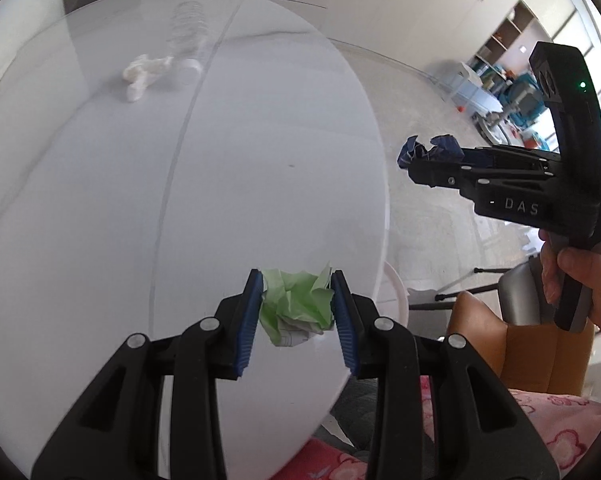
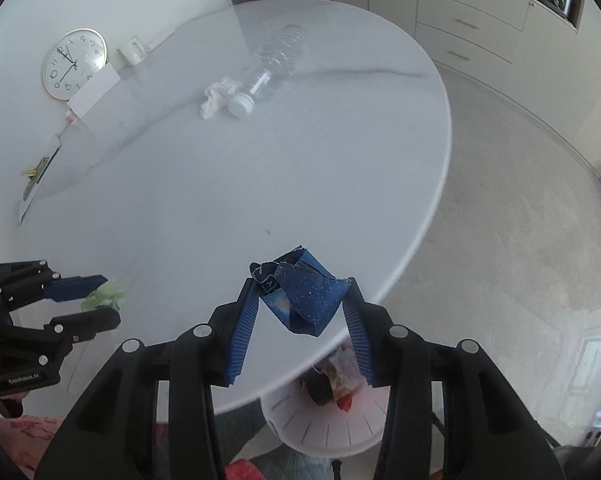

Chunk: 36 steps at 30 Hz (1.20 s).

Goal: Collect trash
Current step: 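Carry both items to the bin and open the left tool to drop the tissue, then open the right tool over the bin to drop the blue wrapper, then move both tools back over the table toward the white tissue and bottle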

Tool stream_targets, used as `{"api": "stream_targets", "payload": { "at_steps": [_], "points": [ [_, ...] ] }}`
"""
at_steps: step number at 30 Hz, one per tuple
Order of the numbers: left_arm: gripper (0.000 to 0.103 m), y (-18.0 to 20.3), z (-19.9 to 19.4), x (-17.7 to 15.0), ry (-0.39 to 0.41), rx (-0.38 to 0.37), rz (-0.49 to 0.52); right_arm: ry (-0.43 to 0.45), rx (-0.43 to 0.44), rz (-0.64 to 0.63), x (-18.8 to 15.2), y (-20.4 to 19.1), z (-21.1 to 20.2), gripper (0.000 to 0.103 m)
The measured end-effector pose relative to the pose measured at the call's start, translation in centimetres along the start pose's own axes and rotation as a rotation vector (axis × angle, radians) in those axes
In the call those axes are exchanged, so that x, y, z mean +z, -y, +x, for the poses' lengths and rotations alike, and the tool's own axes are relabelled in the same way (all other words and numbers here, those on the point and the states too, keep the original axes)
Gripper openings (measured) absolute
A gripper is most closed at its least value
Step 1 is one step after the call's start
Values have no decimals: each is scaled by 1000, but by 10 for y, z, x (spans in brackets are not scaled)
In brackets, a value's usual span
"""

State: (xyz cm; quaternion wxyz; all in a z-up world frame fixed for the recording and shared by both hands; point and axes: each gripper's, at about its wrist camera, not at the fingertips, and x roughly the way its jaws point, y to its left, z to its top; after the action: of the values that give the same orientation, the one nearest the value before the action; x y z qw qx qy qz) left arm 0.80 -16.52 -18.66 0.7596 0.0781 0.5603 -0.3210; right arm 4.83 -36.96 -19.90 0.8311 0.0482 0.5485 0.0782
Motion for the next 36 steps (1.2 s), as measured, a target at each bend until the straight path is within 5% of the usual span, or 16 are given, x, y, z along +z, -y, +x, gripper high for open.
{"api": "stream_targets", "payload": {
  "at_steps": [9,12,14,24,26,28,31,36],
  "points": [
    [36,127,63,-7,-126,-99,130,-34,-3,89,-80,76,-31,45],
    [59,146,83,-11,-173,-76,125,-42,12,82,-92,86,-33,45],
    [65,153,86,-15,-172,-55,109,-43,23,69,-97,90,-34,45],
    [83,126,39,-23,-109,104,-14,-61,107,-27,-107,80,-26,48],
    [88,111,23,-23,-77,137,-51,-76,121,-59,-111,73,-22,55],
    [89,96,10,-25,-52,167,-89,-102,138,-96,-114,64,-13,75],
    [89,82,-1,-25,-30,210,-142,-116,124,-124,-117,52,-3,93],
    [89,60,-17,-25,6,248,-207,-121,120,-98,-109,42,-2,101]
  ]
}}
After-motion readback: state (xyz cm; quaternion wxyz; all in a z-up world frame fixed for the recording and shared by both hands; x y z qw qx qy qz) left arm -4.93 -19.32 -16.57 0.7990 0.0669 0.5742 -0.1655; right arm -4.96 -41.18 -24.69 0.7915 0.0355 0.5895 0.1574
